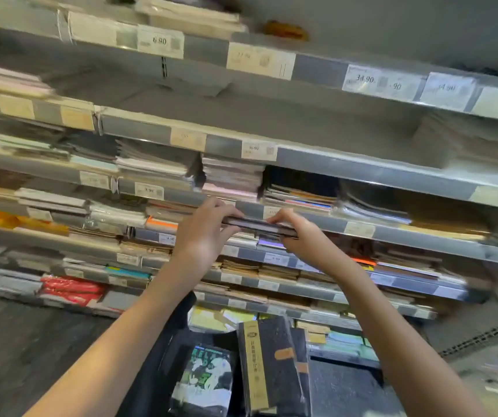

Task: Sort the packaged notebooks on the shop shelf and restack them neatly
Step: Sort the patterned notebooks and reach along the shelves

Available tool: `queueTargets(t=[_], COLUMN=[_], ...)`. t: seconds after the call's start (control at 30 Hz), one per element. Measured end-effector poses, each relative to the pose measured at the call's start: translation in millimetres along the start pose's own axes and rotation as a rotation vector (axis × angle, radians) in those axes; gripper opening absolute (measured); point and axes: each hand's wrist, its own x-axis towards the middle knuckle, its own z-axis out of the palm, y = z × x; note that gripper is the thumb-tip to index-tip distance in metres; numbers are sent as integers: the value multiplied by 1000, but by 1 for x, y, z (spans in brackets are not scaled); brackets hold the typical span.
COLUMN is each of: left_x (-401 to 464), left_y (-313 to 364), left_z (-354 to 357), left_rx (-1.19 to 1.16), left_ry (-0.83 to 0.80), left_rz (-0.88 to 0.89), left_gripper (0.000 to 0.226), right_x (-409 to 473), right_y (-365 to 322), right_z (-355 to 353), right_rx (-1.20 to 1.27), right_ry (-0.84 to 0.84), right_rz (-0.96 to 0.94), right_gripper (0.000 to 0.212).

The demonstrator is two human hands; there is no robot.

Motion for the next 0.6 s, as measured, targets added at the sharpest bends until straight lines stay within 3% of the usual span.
queueTargets(t=[0.17,0.33,0.5,0.6], left_x=[-43,-83,-110,-121], left_y=[-48,-92,-125,-144], left_z=[65,129,172,190], left_rx=[49,31,162,252], left_ry=[-165,-294,-381,-470], left_rz=[-106,-291,-219,-219], left_gripper=[34,29,34,39], right_x=[-10,-23,-34,-48], right_y=[53,101,136,152], right_z=[76,146,199,217], right_rx=[48,-38,-124,-99], right_ry=[-146,-311,-481,-492], right_rz=[110,185,260,297], right_gripper=[33,40,47,48])
